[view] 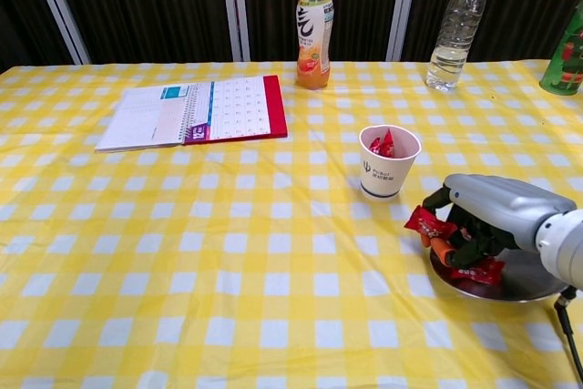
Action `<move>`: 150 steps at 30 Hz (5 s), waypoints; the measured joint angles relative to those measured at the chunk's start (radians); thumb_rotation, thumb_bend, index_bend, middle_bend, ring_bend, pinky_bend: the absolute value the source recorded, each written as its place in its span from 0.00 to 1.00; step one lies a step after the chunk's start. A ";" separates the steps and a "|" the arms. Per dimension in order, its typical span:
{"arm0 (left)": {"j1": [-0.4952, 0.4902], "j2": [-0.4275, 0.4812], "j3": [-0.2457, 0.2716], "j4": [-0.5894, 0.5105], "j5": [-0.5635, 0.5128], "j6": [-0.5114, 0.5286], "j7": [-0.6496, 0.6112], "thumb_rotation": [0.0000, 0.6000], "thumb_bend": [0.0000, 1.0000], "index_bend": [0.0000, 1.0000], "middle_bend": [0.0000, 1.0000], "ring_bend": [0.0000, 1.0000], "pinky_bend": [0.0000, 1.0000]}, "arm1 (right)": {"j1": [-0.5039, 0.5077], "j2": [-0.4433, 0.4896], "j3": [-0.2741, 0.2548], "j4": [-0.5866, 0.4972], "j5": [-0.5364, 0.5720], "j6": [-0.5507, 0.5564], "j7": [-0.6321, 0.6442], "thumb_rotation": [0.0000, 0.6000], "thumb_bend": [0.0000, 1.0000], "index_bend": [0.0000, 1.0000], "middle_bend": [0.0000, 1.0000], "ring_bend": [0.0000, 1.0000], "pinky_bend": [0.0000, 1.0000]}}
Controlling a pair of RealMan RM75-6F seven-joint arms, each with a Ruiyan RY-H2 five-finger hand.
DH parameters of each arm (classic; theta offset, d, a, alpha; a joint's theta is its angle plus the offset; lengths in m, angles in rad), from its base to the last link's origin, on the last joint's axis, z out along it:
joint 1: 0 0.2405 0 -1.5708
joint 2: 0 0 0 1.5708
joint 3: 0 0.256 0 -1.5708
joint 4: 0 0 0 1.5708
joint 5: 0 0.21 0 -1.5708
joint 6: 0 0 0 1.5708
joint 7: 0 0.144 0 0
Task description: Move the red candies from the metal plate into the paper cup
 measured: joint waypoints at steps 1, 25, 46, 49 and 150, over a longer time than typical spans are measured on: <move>0.000 0.000 0.000 0.002 0.000 0.000 -0.001 1.00 0.00 0.00 0.00 0.00 0.00 | 0.000 0.002 0.003 -0.003 -0.004 0.002 0.001 1.00 0.61 0.53 0.82 0.88 0.95; 0.002 -0.001 0.000 0.001 0.004 0.004 -0.003 1.00 0.00 0.00 0.00 0.00 0.00 | 0.001 0.080 0.050 -0.081 -0.009 0.043 -0.005 1.00 0.61 0.53 0.82 0.88 0.95; 0.000 0.000 -0.002 -0.012 -0.003 0.000 0.007 1.00 0.00 0.00 0.00 0.00 0.00 | 0.050 0.120 0.115 -0.141 -0.006 0.057 -0.068 1.00 0.61 0.53 0.82 0.88 0.95; 0.000 0.001 -0.002 -0.005 -0.005 -0.003 -0.002 1.00 0.00 0.00 0.00 0.00 0.00 | 0.081 0.123 0.146 -0.147 0.025 0.055 -0.100 1.00 0.61 0.53 0.82 0.88 0.95; -0.008 0.007 -0.001 0.001 -0.016 -0.028 -0.026 1.00 0.00 0.00 0.00 0.00 0.00 | 0.173 -0.164 0.062 0.157 -0.078 -0.060 -0.072 1.00 0.33 0.39 0.82 0.88 0.95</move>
